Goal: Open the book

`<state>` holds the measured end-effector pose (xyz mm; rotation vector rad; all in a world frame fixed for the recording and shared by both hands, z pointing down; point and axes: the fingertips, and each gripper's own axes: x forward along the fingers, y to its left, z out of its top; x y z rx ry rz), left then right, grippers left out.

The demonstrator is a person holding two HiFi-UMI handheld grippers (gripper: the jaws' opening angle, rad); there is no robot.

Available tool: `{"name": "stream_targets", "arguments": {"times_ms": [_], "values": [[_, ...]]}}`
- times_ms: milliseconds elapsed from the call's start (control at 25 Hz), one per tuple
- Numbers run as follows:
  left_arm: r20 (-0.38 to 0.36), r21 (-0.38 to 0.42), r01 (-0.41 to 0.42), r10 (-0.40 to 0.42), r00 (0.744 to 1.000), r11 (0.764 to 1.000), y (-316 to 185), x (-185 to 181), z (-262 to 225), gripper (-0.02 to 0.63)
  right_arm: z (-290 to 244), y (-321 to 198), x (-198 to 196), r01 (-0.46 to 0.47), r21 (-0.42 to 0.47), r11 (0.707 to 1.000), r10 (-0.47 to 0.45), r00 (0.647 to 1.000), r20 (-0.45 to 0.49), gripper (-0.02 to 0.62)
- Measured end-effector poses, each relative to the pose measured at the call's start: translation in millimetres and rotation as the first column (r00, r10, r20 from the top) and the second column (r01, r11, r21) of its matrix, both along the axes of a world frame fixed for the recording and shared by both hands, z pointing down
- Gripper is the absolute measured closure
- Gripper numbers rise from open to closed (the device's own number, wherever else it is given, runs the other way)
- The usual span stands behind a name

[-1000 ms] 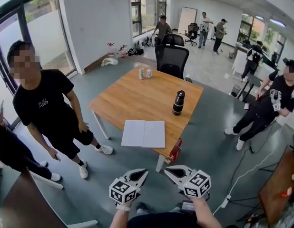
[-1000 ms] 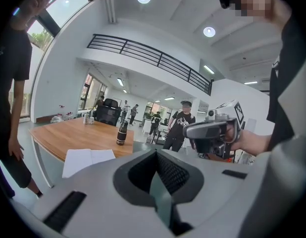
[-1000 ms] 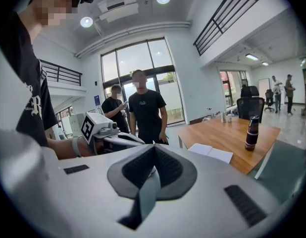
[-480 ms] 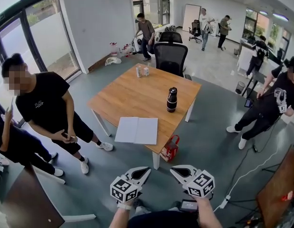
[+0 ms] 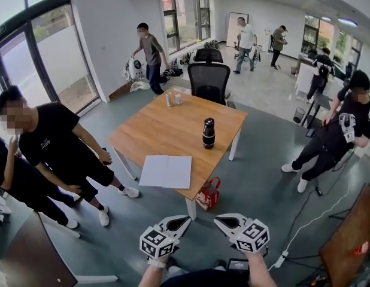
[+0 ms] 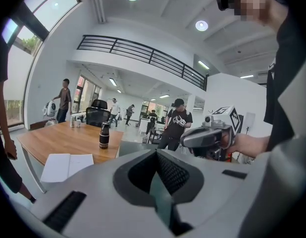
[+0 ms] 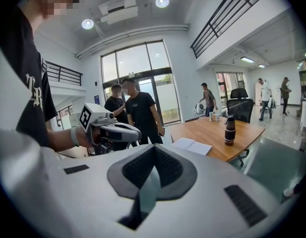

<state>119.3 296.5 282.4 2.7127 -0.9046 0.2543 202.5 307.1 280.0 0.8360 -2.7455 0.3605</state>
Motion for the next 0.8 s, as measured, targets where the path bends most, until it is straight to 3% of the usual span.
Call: {"name": "stream_targets", "arguments": {"times_ms": [320, 800], "values": [[0.036, 0.024, -0.016, 0.016, 0.999, 1.000, -4.4, 0.7, -7.1, 0.599, -1.9, -4.6, 0.3, -0.020, 0.001, 1.000, 0.020, 1.000, -0.001, 0.608], [0.013, 0.014, 0.023, -0.023, 1.000, 1.000, -16.1, -24.3, -6.3, 0.598, 2.4, -18.5, -12.6, -0.033, -0.027, 0.999, 0.032, 0.999, -0.019, 0.607]]}}
